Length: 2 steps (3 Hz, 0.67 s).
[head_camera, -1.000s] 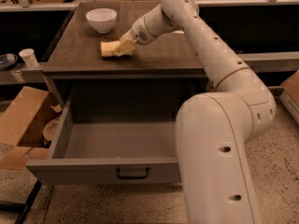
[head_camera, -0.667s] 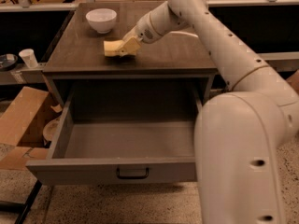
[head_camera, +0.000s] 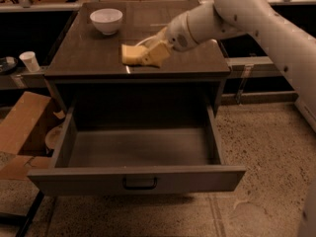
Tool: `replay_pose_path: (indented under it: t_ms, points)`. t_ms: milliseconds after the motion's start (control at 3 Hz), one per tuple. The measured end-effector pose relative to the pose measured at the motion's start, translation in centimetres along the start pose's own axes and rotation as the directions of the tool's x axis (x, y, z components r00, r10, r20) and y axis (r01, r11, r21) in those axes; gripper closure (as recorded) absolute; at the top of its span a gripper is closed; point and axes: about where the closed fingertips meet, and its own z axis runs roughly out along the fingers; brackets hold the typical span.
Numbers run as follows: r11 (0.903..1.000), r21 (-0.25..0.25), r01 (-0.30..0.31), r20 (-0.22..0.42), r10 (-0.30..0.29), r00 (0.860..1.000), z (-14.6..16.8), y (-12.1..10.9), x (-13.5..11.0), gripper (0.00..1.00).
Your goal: Place sponge into top drawer
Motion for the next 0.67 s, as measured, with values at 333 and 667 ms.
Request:
replay_pose_path:
  t_ms: [333,667]
  points:
    - [0.9985,-0.046,-0.031,-0.05,0.028,0.998,1.54,1.95,3.31,1.0]
    - [0.9985,-0.046,-0.031,-0.05,0.028,0.998,1.54,1.95,3.31,1.0]
